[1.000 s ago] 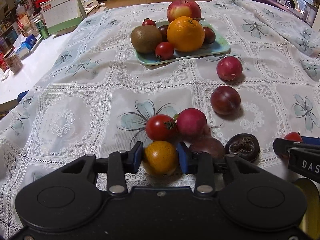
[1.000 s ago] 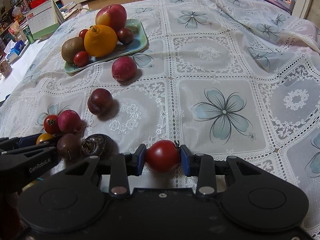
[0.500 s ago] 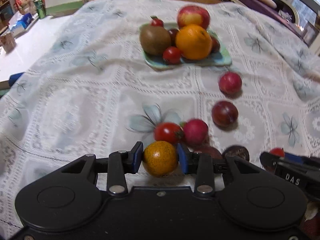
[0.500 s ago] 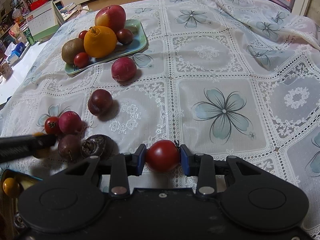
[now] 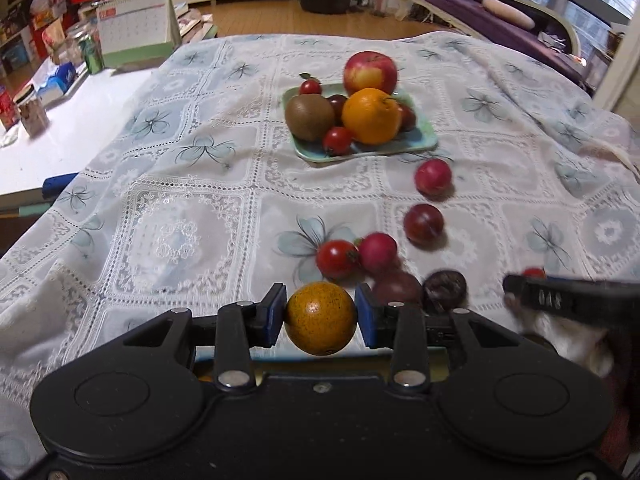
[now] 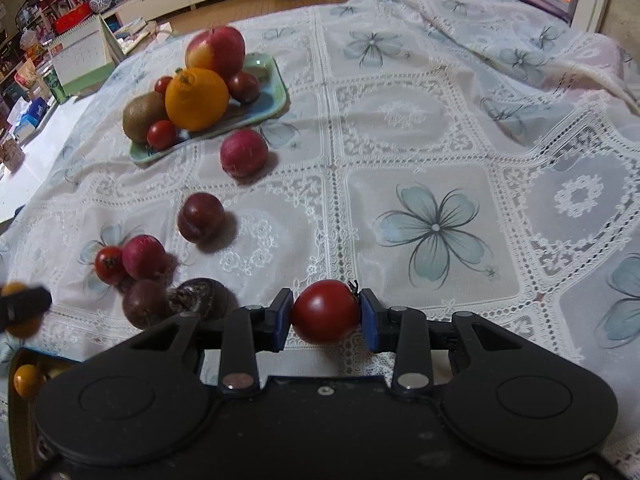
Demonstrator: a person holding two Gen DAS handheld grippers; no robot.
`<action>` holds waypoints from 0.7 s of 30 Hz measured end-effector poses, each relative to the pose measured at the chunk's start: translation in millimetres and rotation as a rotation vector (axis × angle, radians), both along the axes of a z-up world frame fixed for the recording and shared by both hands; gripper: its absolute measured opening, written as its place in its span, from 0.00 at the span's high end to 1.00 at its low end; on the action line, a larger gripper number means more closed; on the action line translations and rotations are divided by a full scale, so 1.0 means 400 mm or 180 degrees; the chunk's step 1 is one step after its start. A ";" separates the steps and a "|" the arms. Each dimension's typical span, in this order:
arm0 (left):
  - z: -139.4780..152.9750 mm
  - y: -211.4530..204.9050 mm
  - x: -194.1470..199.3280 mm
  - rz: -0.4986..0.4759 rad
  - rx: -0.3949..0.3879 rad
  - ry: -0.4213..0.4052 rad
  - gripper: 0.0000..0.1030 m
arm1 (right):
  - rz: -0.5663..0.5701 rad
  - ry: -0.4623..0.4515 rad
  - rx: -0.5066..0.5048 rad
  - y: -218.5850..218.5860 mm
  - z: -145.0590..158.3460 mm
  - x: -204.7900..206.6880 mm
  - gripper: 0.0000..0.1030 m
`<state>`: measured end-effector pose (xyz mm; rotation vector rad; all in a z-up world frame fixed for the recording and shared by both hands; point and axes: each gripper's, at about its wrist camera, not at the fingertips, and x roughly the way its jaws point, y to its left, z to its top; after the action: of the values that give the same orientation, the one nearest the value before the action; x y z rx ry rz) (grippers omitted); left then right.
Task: Organize fruits
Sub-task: 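Grasp the small orange fruit with the left tool while the right tool holds the tomato, then lower both fruits into the gold tray and open both tools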
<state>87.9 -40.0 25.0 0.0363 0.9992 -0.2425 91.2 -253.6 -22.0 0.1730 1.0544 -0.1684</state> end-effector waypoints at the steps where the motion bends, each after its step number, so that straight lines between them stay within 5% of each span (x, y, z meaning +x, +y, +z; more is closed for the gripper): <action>1: 0.003 -0.001 -0.012 -0.0012 0.0011 -0.0013 0.56 | -0.0008 -0.0018 -0.0001 0.001 0.011 -0.006 0.64; 12: 0.021 0.023 -0.148 0.0011 0.0072 -0.0122 0.56 | 0.0144 -0.0044 -0.0170 0.071 0.139 -0.136 0.64; 21: 0.002 0.031 -0.199 0.0092 0.0081 -0.0086 0.56 | 0.0276 0.0170 -0.0218 0.125 0.154 -0.239 0.64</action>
<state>8.3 -27.5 25.7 0.0481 0.9752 -0.2025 -4.3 -203.6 39.7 0.0610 1.1056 -0.1312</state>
